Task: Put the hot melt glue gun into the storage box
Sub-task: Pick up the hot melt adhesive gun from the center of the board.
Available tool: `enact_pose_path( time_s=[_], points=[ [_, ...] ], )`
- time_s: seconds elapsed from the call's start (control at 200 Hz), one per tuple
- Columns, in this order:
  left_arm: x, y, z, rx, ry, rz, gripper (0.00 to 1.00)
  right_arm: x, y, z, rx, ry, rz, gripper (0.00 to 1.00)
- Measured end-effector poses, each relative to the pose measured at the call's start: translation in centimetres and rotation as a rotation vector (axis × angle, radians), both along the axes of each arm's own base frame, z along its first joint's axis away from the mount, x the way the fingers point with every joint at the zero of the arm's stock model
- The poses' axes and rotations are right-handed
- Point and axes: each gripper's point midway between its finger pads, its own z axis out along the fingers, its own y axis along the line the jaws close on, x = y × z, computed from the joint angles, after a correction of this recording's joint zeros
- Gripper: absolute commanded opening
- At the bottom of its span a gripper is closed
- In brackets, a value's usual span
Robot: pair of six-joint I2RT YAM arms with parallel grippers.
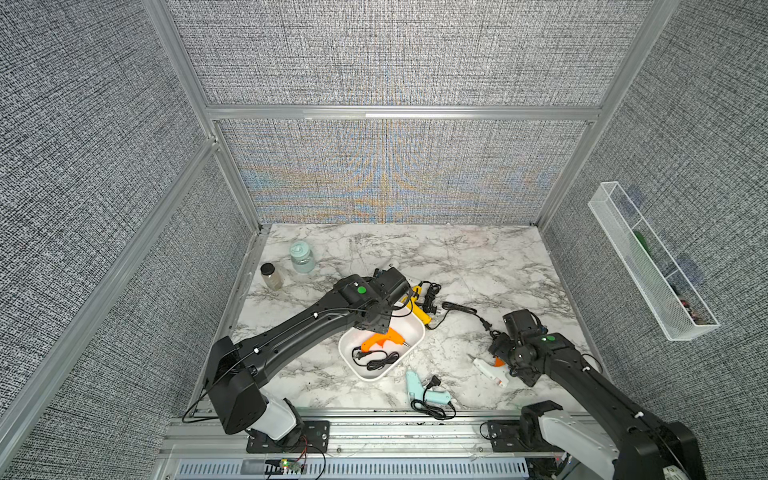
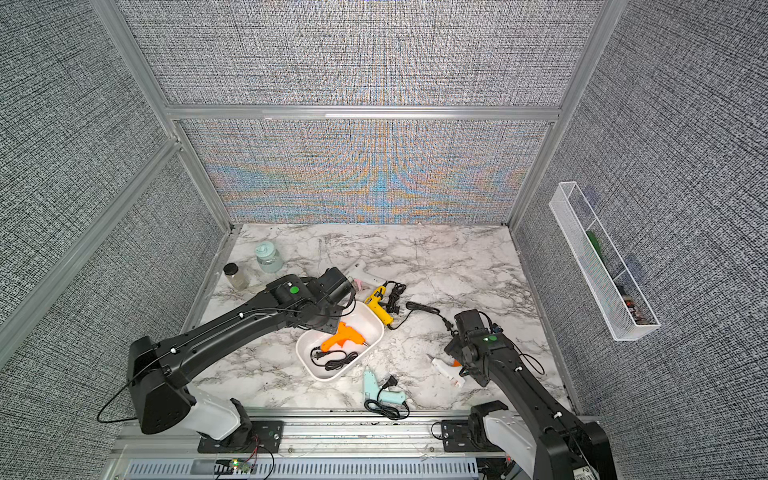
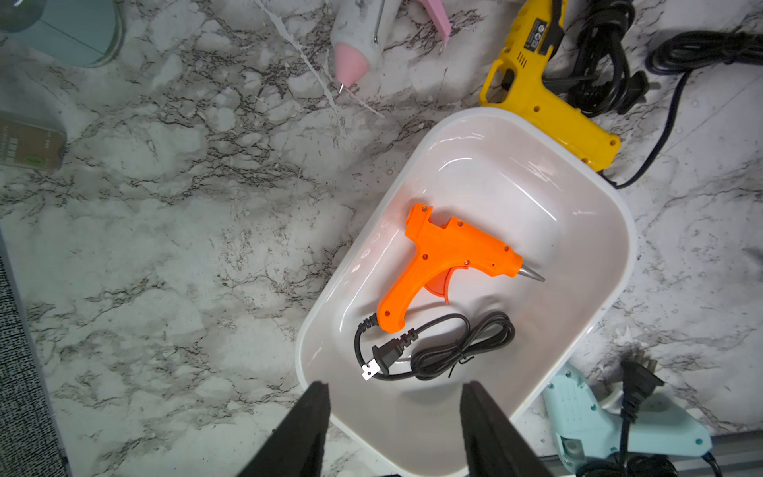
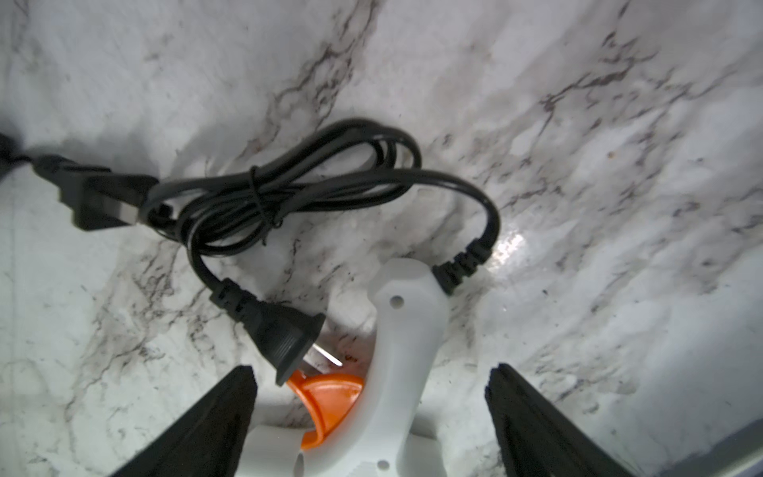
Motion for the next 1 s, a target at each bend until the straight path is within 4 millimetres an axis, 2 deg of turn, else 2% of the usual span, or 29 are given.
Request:
enact_pose_path(
  time_s=[0.12, 0.235, 0.295, 0.355, 0.47, 0.571, 0.646, 0.781, 1.001],
  points=[
    [0.1, -0.2, 0.0, -0.002, 0.001, -0.002, 0.55, -0.7, 0.4, -1.4, 0.014, 0.047, 0.034, 0.81],
    [0.1, -0.3, 0.2, -0.006, -0.003, -0.004, 0.55, -1.1, 0.2, -1.9, 0.006, 0.067, 0.039, 0.8],
    [0.1, -0.3, 0.2, -0.006, -0.003, -0.004, 0.54, -1.2, 0.1, -2.1, -0.001, 0.078, 0.039, 0.76],
    [0.1, -0.2, 0.2, -0.006, -0.003, -0.003, 0.54, -1.3, -0.1, -2.3, -0.011, 0.088, 0.037, 0.68],
    [0.1, -0.2, 0.4, -0.007, -0.004, -0.003, 0.54, -1.8, -0.8, -2.6, -0.043, 0.116, 0.033, 0.44],
    [0.1, -0.2, 0.4, -0.004, -0.004, -0.003, 0.54, -0.4, -1.0, -2.3, -0.064, 0.07, 0.041, 0.27],
    [0.1, 0.0, 0.7, 0.002, -0.008, -0.001, 0.54, 0.4, -0.8, -2.0, -0.058, 0.046, 0.045, 0.2],
    [0.5, 0.0, 1.2, 0.004, -0.027, 0.003, 0.54, 1.7, 0.5, -1.1, 0.005, 0.011, 0.076, 0.17],
    [0.7, -0.1, 1.6, 0.017, -0.029, 0.005, 0.54, 5.1, 3.1, 2.7, 0.031, -0.096, 0.194, 0.05]
  ],
)
